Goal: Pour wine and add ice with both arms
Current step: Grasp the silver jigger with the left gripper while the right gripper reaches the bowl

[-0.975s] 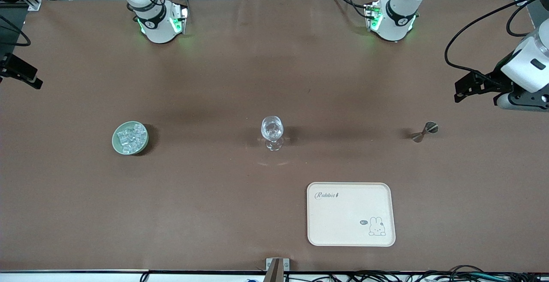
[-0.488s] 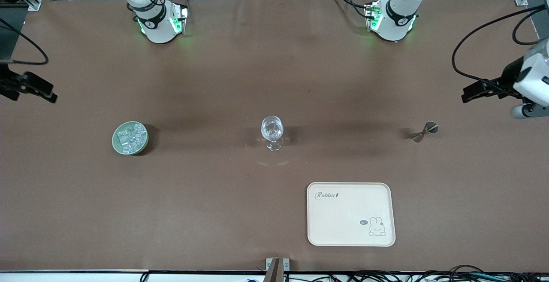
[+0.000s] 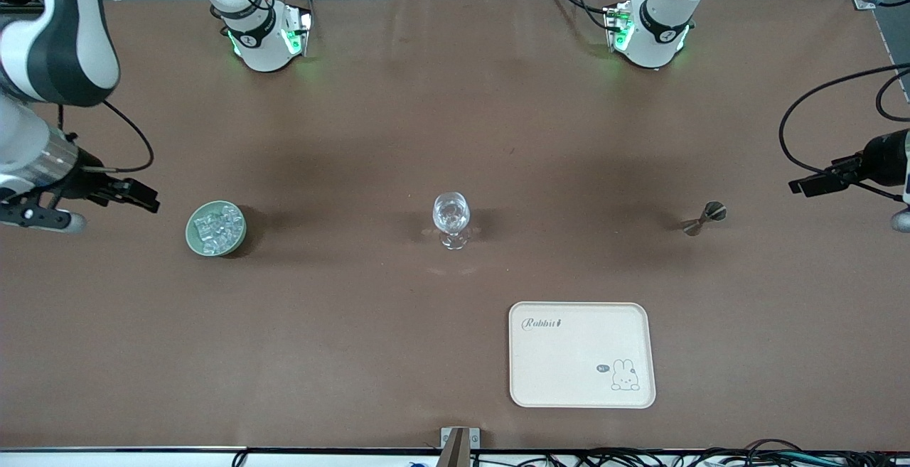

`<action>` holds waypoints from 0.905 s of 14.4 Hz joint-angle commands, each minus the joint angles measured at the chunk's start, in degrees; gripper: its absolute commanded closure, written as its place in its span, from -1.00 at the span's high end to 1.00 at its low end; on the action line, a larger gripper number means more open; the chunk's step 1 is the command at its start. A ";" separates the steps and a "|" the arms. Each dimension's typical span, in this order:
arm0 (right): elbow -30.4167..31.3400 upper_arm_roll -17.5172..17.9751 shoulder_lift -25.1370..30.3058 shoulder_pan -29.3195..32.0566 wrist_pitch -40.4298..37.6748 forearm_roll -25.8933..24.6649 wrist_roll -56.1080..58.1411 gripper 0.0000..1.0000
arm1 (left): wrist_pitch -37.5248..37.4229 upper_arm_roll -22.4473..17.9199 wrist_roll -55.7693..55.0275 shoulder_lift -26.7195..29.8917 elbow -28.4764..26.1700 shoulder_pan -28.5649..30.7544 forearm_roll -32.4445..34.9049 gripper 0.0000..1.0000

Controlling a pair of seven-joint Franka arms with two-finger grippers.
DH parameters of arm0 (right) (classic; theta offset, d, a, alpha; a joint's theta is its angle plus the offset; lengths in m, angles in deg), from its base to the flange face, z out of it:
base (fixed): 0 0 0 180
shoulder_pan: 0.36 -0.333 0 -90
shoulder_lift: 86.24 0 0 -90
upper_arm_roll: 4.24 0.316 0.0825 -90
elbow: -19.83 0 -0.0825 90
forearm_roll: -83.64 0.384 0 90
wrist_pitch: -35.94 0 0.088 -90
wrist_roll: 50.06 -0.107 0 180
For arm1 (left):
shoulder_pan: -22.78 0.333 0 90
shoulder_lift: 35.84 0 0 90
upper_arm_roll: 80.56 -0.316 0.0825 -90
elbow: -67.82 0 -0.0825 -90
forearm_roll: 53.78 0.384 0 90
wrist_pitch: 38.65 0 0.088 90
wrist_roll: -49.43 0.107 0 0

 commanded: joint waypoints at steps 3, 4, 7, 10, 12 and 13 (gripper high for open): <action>2.54 0.05 -6.76 0.47 9.42 0.66 -0.91 1.00 | 1.46 -10.48 -3.04 -7.50 0.73 -0.06 -15.04 1.00; 3.24 0.05 -8.26 0.47 11.79 0.58 -0.90 1.00 | 1.38 -11.98 -3.13 -9.17 0.73 -0.06 -18.22 1.00; 9.38 0.05 -10.55 0.47 22.59 0.66 -0.90 1.00 | 0.94 -14.81 -5.84 -12.95 0.55 0.12 -25.00 1.00; 13.44 0.05 -12.13 0.55 29.65 0.66 -0.99 1.00 | 1.02 -17.69 -6.12 -16.65 0.90 1.26 -30.97 0.98; 13.53 0.05 -13.46 0.55 30.71 0.58 -1.08 0.99 | 0.76 -19.55 -6.64 -20.07 0.55 1.43 -35.63 0.98; 13.71 0.05 -13.63 0.55 30.71 0.66 -1.08 0.96 | -0.28 -19.99 -6.73 -21.83 0.47 1.43 -37.04 0.98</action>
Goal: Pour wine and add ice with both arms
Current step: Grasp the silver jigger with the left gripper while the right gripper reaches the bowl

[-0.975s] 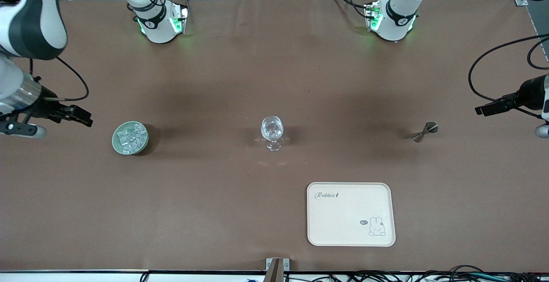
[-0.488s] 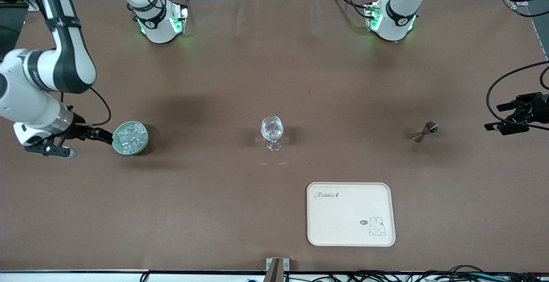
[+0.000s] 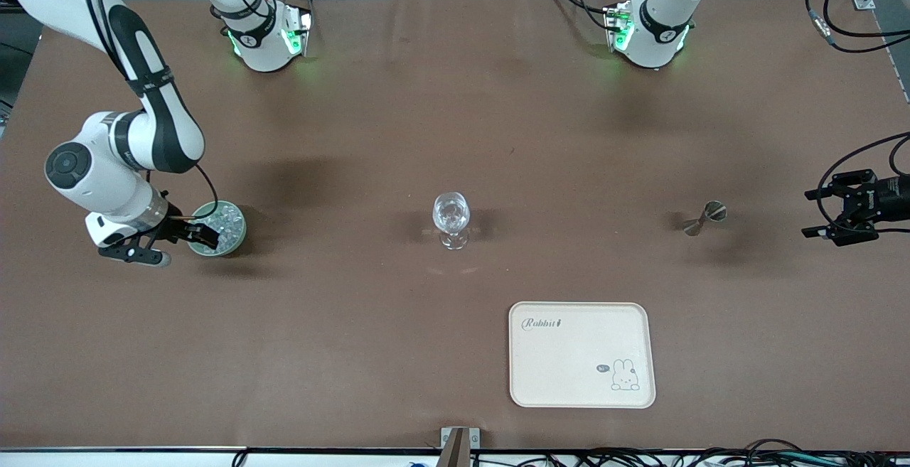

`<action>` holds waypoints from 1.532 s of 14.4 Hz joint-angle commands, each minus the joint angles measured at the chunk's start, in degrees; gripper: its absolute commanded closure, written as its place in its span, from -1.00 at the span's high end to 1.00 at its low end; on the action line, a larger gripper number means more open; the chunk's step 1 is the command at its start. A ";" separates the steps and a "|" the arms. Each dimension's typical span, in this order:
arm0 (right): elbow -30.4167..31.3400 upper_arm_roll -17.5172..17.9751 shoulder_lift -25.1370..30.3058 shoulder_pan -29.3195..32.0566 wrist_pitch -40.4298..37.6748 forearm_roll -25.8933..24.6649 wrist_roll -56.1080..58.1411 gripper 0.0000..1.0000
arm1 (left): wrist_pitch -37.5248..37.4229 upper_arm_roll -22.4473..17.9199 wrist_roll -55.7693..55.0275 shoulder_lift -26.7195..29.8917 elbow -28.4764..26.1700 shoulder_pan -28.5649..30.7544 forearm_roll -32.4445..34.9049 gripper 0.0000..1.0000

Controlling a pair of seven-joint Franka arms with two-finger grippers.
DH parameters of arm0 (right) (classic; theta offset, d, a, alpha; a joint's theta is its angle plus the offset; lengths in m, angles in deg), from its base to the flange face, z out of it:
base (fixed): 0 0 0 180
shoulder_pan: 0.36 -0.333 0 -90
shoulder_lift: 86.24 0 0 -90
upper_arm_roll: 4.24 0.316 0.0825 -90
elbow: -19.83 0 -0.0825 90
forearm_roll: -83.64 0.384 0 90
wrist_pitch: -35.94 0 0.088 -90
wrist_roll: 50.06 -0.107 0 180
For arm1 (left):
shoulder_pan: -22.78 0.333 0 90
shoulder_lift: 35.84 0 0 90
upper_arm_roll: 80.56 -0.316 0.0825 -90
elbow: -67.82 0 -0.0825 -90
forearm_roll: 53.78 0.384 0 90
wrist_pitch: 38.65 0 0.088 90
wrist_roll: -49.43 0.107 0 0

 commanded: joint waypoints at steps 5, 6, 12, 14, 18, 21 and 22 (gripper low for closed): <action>2.76 0.32 -1.39 0.46 4.43 0.66 -0.77 0.85 | -3.13 -2.76 -3.49 -9.78 0.77 0.02 -10.78 1.00; 2.76 0.40 -1.65 0.46 4.52 0.66 -0.86 0.85 | -3.39 -2.76 -3.66 -10.48 0.69 0.28 -11.48 1.00; 3.38 0.41 -2.71 0.46 6.36 0.66 -0.86 0.39 | -6.90 -2.59 -3.14 -15.75 -0.80 0.73 -19.99 1.00; 3.64 0.41 -2.71 0.73 6.19 0.66 -0.86 0.12 | -7.61 -2.50 -3.05 -16.47 -3.52 0.73 -24.75 1.00; 3.55 0.41 -2.62 0.82 5.75 0.66 -0.86 -0.32 | -7.87 -2.24 -0.60 -16.03 -8.18 0.11 -25.20 1.00; 3.81 0.49 -2.71 0.99 6.01 0.75 -0.95 -0.40 | -12.95 -2.59 7.12 -16.38 -11.70 0.90 -24.68 1.00; 3.99 0.49 -2.71 0.99 6.19 0.75 -0.86 -0.39 | -13.23 -2.50 7.14 -16.64 -11.97 0.90 -25.02 1.00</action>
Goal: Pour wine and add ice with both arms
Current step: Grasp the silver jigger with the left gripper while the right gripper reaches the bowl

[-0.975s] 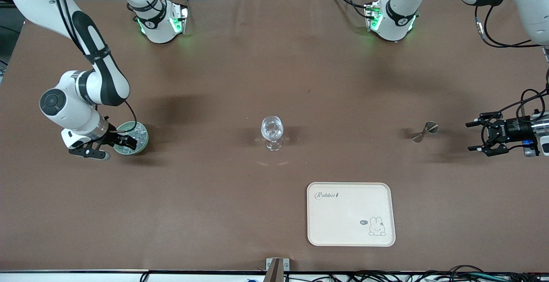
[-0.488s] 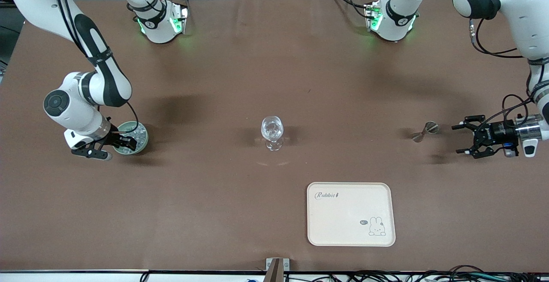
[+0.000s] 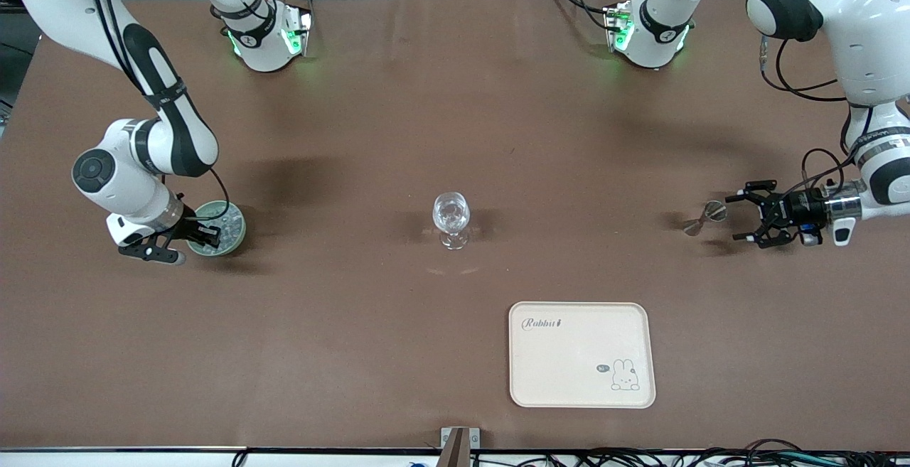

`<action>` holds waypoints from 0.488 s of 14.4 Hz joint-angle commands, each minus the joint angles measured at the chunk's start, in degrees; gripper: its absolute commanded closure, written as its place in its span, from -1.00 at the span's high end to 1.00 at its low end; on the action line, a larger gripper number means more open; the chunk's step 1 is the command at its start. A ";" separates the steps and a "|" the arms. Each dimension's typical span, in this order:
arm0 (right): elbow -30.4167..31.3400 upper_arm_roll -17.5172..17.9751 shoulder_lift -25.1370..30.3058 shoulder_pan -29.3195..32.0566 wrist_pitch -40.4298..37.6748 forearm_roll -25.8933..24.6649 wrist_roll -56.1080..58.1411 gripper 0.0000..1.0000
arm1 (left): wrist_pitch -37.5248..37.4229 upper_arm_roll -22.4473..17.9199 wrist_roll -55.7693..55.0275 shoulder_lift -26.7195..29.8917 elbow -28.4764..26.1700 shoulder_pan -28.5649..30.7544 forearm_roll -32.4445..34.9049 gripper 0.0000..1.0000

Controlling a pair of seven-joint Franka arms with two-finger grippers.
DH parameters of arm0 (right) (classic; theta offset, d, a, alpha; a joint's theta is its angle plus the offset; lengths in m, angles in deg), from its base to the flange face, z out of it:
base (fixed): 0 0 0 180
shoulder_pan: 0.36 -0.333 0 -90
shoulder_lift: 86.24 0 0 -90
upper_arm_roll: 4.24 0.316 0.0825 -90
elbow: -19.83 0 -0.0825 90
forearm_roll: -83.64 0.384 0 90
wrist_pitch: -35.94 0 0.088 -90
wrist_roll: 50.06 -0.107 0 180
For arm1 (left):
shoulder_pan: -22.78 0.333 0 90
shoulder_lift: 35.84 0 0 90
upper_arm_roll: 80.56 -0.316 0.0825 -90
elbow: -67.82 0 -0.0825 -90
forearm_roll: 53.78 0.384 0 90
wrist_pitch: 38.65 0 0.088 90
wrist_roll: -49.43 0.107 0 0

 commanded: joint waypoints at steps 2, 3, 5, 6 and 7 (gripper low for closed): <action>1.42 0.68 0.50 0.91 0.45 0.72 -0.56 -0.74 | -2.22 -0.64 1.95 -0.72 -1.77 -0.27 -3.34 1.00; 1.42 0.68 0.50 0.91 0.45 0.72 -0.74 -0.87 | -2.22 -0.64 0.20 -1.59 -0.89 -0.36 -4.40 1.00; 1.34 0.68 0.50 0.82 0.27 0.72 -1.00 -0.94 | -2.39 -0.56 -3.23 -1.87 0.00 -0.71 -6.42 1.00; 1.07 0.68 0.58 0.82 -0.34 0.72 -1.18 -0.96 | -2.39 -0.55 -3.68 -1.78 -0.35 -0.97 -6.43 1.00; 0.64 0.68 0.67 0.74 -1.82 0.72 -1.35 -0.97 | -2.48 -0.55 -3.34 -1.78 -0.70 -0.72 -6.43 1.00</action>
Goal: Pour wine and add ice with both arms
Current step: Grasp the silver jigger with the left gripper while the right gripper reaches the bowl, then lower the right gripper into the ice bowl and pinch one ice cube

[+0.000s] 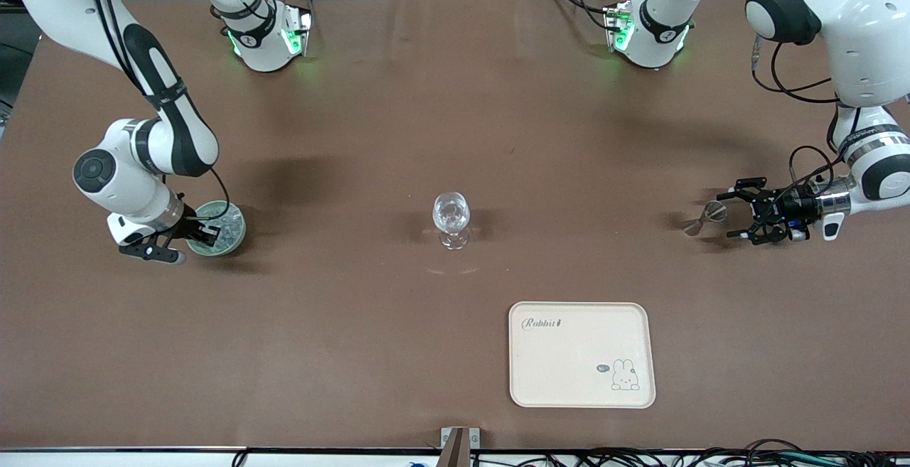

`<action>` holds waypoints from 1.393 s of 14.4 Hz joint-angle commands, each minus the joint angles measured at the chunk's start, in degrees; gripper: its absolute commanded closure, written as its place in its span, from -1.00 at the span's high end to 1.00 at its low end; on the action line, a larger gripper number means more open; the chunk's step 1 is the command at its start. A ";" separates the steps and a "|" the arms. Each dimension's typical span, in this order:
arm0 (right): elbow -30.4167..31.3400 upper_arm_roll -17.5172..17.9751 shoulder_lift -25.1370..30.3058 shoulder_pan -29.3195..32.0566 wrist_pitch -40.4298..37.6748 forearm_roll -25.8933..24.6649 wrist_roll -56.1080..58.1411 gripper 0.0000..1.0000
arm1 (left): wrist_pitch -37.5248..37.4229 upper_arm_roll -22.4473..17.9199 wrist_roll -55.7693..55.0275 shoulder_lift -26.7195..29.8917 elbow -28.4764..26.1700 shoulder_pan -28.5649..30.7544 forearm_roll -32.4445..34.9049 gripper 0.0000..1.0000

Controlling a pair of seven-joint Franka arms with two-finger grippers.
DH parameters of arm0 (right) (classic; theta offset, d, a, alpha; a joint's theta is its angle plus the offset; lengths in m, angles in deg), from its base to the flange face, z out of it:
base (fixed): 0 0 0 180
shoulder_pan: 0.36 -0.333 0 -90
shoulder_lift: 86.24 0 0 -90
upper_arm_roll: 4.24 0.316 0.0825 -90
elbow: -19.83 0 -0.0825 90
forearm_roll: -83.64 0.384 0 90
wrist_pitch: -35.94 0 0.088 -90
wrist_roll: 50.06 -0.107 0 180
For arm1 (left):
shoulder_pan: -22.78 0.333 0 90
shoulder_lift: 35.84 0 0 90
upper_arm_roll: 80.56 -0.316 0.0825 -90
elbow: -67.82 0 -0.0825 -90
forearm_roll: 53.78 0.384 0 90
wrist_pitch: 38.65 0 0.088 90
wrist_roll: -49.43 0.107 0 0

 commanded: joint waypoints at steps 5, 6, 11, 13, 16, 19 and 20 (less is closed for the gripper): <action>-3.45 0.86 1.91 0.45 -10.48 0.71 -1.77 -0.98 | -1.22 -0.47 -2.70 -1.23 -0.98 -0.63 -5.39 1.00; -3.63 0.86 2.44 0.36 -11.45 0.71 -1.86 -0.98 | -1.13 -0.30 -2.62 -1.14 -1.77 -0.97 -6.36 1.00; -3.28 0.95 3.15 0.71 -12.25 0.97 -1.86 0.52 | -0.96 1.11 1.24 -1.05 -3.88 -0.54 -7.08 1.00; -2.92 0.95 3.67 0.36 -13.48 2.81 -1.86 0.73 | -0.96 1.11 2.92 -0.79 -5.46 -0.97 -7.86 1.00; -2.05 0.95 3.32 0.27 -13.22 2.91 -1.60 0.70 | -0.78 1.20 2.48 -0.87 -5.74 -1.59 -8.57 0.94; -1.96 0.86 2.89 0.88 -12.35 2.91 -0.81 0.63 | -0.78 1.11 1.52 -0.61 -5.04 -1.33 -8.57 0.73; -1.96 0.86 2.80 0.71 -12.08 2.91 -0.81 0.59 | -0.78 1.02 0.73 -0.52 -4.77 -1.59 -8.57 0.44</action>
